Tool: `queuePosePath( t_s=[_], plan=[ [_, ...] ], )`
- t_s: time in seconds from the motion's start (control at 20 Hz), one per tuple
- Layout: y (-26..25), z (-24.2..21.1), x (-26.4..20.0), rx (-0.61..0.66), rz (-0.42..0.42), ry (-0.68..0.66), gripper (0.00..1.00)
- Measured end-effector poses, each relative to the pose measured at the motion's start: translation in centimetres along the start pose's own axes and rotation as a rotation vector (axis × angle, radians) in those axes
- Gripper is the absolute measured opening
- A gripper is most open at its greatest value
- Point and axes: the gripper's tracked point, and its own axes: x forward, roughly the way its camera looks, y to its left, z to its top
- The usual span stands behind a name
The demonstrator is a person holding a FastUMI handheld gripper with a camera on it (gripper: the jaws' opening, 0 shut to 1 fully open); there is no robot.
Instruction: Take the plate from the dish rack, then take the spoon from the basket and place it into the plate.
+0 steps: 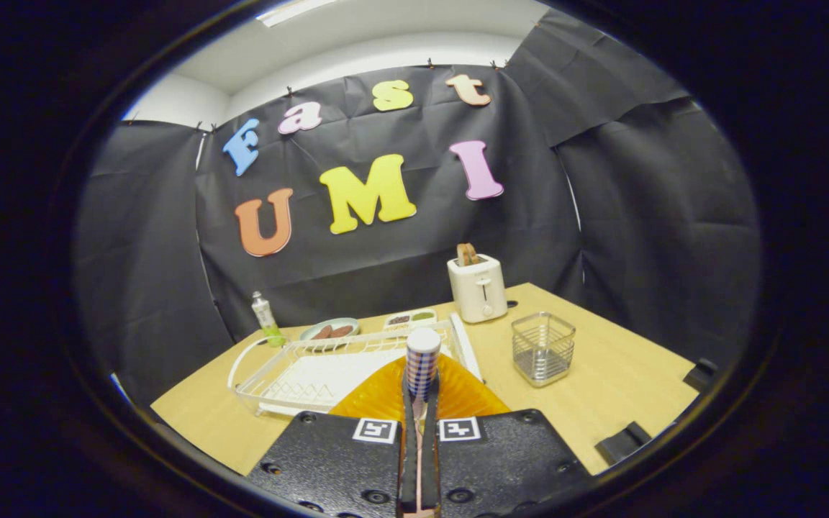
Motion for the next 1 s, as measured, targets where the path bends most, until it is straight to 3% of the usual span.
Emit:
queuePosePath(
  t_s=[0.3, 0.6, 0.7, 0.85, 1.0],
  plan=[
    [3.1, -5.7, 1.7, 0.085, 0.044, 0.093, 0.08],
    [4.5, -7.7, 2.2, 0.113, 0.113, 0.135, 0.14],
    [3.6, -7.8, 2.3, 0.077, 0.089, 0.132, 0.22],
    [1.6, -6.8, 2.3, 0.025, 0.035, 0.095, 0.56],
    [0.0, -4.5, 1.8, -0.009, -0.001, 0.032, 0.76]
  ],
)
